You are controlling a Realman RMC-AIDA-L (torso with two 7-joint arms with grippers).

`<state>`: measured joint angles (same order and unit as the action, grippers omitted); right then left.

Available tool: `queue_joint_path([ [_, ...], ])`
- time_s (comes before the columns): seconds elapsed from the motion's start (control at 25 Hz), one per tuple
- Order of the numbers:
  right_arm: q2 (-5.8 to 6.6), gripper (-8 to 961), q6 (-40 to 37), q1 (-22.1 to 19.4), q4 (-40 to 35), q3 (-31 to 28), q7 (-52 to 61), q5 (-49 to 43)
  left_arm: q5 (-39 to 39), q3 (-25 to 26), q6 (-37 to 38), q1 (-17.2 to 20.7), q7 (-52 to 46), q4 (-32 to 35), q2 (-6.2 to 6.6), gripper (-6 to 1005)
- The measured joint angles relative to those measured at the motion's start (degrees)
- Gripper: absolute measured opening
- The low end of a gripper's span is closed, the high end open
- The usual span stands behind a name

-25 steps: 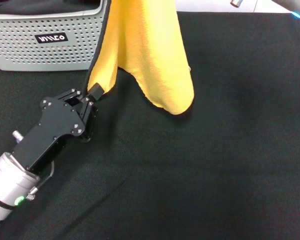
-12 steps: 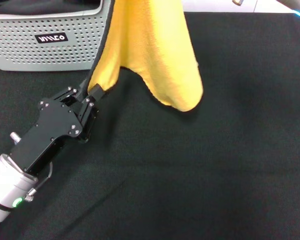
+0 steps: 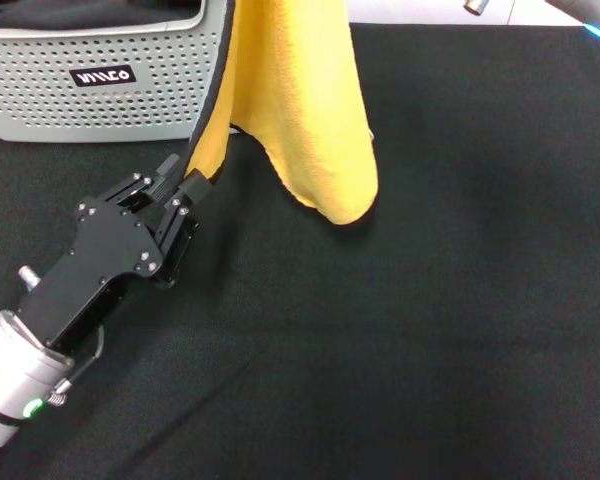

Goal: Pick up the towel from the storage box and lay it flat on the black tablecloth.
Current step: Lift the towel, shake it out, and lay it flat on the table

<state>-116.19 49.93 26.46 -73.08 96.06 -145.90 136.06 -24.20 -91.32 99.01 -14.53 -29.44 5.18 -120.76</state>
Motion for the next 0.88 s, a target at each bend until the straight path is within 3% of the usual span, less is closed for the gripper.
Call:
queue_joint_path([
  [0.44,0.00,12,0.03,-0.28,-0.49,0.05,0.00,0.00,0.19,0.00,0.04,0.11,0.00,-0.09,0.00,216],
  [0.64,0.00,13,0.11,-0.27,-0.58,0.15,0.01,0.00,-0.15,0.00,0.11,0.11,-0.11,0.22,0.00,107],
  [0.88,0.00,13,0.16,-0.32,-0.58,0.62,0.08,0.00,0.20,0.15,0.13,0.05,-3.10,0.16,0.02,68],
])
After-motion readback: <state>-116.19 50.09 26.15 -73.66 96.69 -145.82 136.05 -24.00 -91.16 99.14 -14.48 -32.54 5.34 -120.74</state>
